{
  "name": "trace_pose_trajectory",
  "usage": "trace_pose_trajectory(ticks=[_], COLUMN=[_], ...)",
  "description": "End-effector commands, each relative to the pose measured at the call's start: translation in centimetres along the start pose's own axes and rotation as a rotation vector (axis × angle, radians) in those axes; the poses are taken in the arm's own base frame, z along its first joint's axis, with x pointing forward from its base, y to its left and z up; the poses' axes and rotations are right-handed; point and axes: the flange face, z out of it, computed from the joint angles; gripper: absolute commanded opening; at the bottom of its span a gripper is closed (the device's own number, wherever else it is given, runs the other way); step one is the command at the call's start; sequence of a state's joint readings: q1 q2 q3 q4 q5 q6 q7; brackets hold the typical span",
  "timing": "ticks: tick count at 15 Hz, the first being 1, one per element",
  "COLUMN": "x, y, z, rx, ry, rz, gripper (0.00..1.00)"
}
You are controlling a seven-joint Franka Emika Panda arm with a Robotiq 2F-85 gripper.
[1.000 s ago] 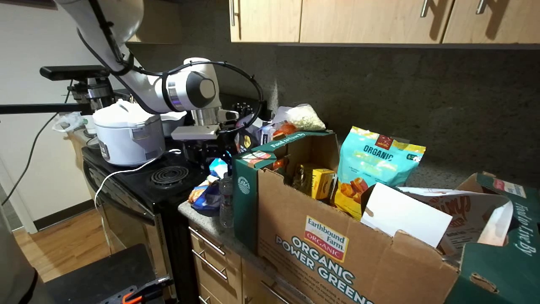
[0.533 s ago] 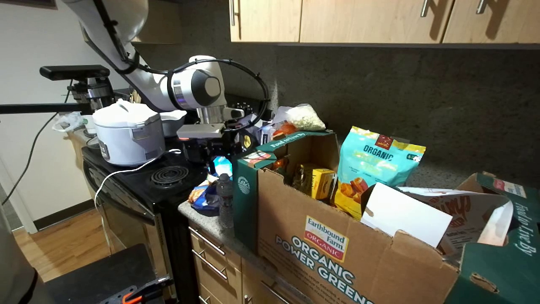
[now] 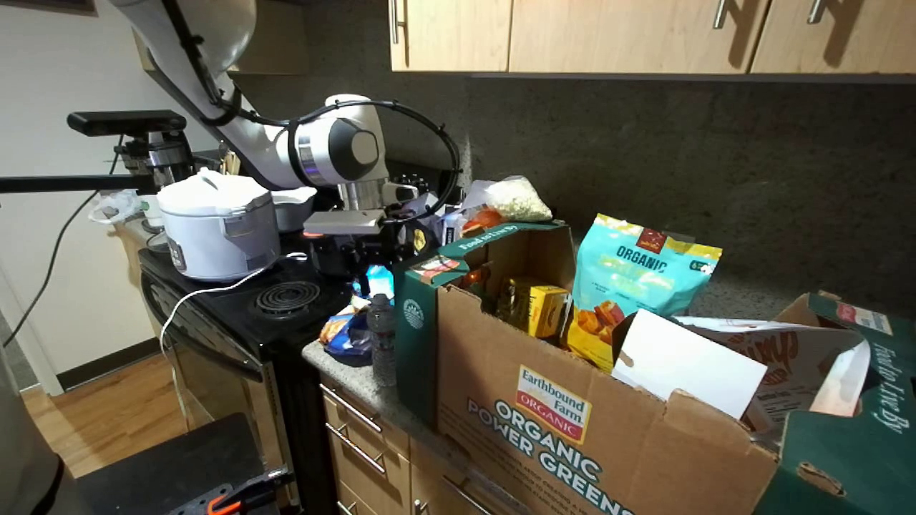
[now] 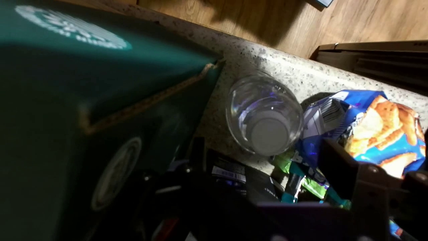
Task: Put the bottle of water, the black and dark blue snack packs, the top plastic and the remaining snack pack in the box respectively
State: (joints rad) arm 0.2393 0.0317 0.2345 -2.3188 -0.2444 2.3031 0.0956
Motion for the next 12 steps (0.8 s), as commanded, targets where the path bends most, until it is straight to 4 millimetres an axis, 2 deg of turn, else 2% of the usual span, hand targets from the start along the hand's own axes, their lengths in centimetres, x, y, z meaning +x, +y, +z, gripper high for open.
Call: trace_pose_trajectory(ticks=[1,5,7,12], x=[0.4,0.3,0.3,0.1], y=[0.5,0.6,0.5,0.1], z=[0.5,0.6,0.1,-0.5], rx=[0.005,0.002,-0.006,-0.010], ry=[-0.018,-0.026,-0.023,-0.029], rz=[0.018,0.021,0.022,0.023], gripper=[0.54,0.22,0.10,0.10])
